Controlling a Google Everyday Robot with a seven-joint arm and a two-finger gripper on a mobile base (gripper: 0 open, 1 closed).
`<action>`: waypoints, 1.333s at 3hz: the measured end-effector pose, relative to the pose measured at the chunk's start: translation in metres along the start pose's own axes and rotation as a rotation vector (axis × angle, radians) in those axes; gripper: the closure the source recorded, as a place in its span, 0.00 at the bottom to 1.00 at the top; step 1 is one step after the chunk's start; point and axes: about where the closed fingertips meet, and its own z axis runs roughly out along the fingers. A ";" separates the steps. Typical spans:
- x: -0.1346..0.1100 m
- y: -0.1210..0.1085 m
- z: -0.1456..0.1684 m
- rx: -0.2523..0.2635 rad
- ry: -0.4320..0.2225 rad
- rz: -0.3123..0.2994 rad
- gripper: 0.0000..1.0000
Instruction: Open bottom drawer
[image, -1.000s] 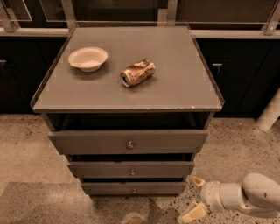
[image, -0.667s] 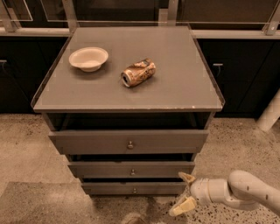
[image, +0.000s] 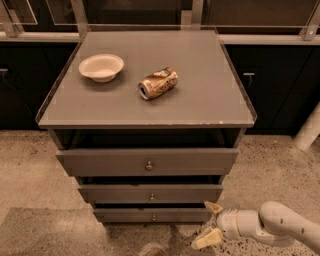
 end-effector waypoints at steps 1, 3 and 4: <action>0.022 -0.021 0.031 0.029 -0.050 0.061 0.00; 0.066 -0.053 0.097 0.022 -0.073 0.160 0.00; 0.067 -0.054 0.101 0.019 -0.074 0.162 0.00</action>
Offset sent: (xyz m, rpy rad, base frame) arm 0.0442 0.0328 -0.1416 0.1472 0.0862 -0.1568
